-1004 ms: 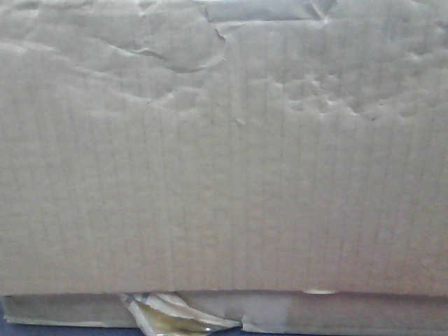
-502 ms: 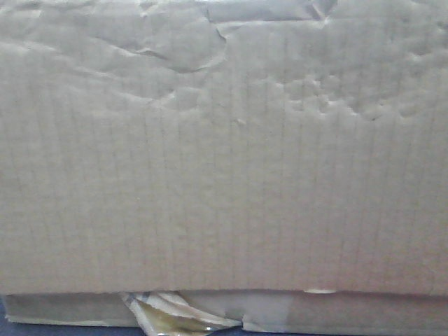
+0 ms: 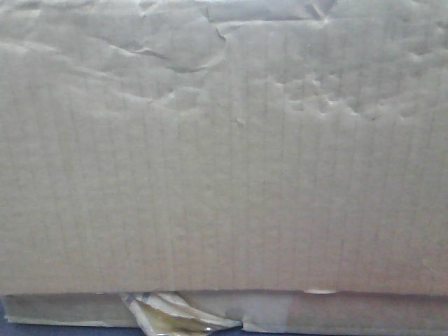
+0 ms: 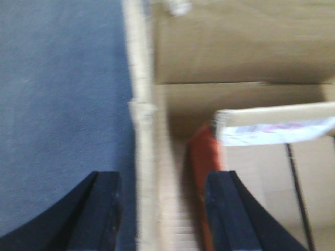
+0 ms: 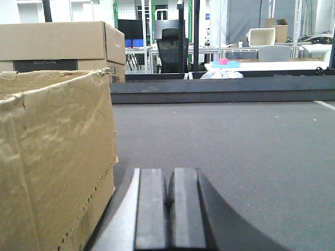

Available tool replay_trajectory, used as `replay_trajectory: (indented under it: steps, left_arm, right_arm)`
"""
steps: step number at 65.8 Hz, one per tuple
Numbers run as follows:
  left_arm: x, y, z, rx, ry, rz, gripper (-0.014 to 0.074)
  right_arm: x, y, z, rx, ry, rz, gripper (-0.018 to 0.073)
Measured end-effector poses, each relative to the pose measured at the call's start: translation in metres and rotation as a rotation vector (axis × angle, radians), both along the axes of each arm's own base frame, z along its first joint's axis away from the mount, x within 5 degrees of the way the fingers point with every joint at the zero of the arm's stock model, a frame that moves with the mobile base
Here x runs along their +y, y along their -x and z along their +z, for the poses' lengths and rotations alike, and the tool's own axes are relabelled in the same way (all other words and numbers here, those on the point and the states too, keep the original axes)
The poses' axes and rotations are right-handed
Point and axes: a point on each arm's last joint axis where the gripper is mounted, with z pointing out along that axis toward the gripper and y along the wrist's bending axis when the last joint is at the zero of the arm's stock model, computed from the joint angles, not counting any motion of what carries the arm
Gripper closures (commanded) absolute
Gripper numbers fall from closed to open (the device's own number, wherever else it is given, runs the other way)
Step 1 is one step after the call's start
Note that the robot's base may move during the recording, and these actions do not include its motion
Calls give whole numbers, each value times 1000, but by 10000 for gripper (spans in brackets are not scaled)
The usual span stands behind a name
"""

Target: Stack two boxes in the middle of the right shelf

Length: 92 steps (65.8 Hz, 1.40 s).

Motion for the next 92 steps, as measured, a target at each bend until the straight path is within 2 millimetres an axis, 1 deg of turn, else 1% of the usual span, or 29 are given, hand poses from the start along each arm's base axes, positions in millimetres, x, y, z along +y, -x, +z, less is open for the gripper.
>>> replay_trajectory:
  steps: [12, 24, 35, 40, 45, 50, 52, 54, 56, 63, 70, 77, 83, 92]
  left_arm:
    - [3, -1, -3, 6, -12, -2, 319]
    - [6, -2, -20, 62, -37, 4, 319]
    - [16, -6, -35, 132, -15, 30, 319]
    - [19, -7, -37, 152, -2, 23, 319]
    - [19, -7, -37, 155, 2, 17, 319]
    - [19, -7, -37, 157, 2, 7, 319]
    - [18, -7, -37, 159, 2, 0, 319]
    - [18, -7, -37, 162, 6, -4, 319]
    - [17, -7, -37, 164, 9, -7, 319]
    - [17, -6, -37, 169, 13, -14, 319]
    - [17, -6, -38, 171, 12, -17, 319]
    - [15, -9, -42, 186, 10, -17, 319]
    - [12, -13, -48, 205, 7, -17, 319]
    - [9, -17, -56, 227, 1, -17, 319]
  right_arm:
    - [0, 0, -2, 17, -1, 1, 721]
    - [0, 0, -2, 19, -9, 2, 721]
    - [1, 0, -4, 30, -162, 17, 721]
    - [2, 0, -2, 63, -201, 27, 721]
    - [3, 4, 15, 63, -213, 42, 721]
    - [6, 12, 39, 66, -214, 63, 721]
    - [6, 14, 46, 73, -213, 69, 721]
    - [8, 16, 58, 103, -206, 77, 721]
    - [8, 17, 66, 133, -203, 81, 721]
    - [9, 14, 87, 317, -175, 81, 721]
    - [10, 5, 102, 519, -174, 87, 721]
    - [9, -5, 113, 657, -161, 79, 721]
    - [8, -13, 116, 708, -154, 72, 721]
    - [8, -19, 117, 728, -165, 76, 721]
